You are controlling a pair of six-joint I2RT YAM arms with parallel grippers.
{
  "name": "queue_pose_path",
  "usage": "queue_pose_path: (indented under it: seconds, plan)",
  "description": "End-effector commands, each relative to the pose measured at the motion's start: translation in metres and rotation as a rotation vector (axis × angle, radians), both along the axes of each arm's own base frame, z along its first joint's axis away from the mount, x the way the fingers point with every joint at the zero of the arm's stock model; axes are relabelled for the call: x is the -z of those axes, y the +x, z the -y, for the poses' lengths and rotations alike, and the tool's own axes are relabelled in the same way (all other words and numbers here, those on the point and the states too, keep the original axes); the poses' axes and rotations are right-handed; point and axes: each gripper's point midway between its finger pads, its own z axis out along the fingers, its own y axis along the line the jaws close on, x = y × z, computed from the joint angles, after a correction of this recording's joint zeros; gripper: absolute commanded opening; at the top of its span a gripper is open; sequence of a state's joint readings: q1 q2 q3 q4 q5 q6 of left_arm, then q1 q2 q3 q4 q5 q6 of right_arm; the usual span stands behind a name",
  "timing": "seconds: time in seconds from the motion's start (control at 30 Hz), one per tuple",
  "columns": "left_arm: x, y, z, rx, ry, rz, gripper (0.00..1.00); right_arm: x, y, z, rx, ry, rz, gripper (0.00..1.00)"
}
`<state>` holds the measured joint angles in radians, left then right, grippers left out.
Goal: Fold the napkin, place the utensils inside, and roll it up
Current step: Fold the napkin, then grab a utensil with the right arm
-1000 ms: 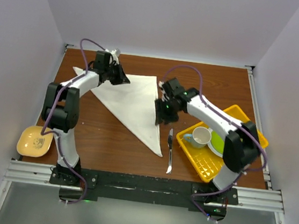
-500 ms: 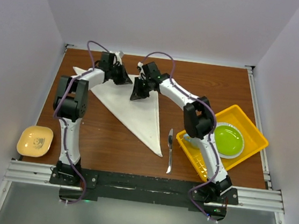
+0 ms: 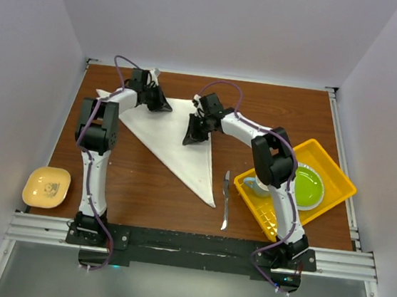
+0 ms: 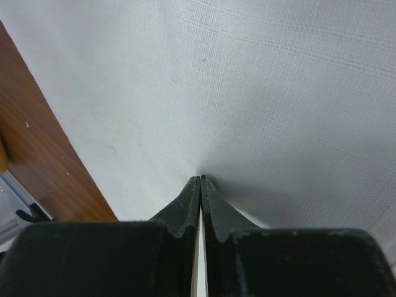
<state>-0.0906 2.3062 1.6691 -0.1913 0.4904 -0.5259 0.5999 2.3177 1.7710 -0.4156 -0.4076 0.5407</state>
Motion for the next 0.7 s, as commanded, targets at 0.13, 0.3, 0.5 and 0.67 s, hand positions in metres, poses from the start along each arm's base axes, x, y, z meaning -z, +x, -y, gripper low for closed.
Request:
queue_pose_path:
  seconds: [0.13,0.3,0.5,0.67]
  plan:
    - [-0.046,0.005,-0.003,0.017,0.002,0.033,0.11,-0.079,-0.001,0.006,-0.062,-0.043,0.034,0.3]
    - [-0.108,-0.026,0.001,-0.02,0.065,0.078,0.27,-0.087,-0.07,0.083,-0.105,-0.343,-0.019,0.63]
    - [-0.129,-0.104,0.003,-0.054,0.133,0.076,0.43,-0.065,-0.178,0.16,-0.132,-0.576,-0.064,0.8]
    - [-0.136,-0.16,0.002,-0.048,0.15,0.058,0.47,-0.059,-0.22,0.165,-0.098,-0.564,-0.051,0.78]
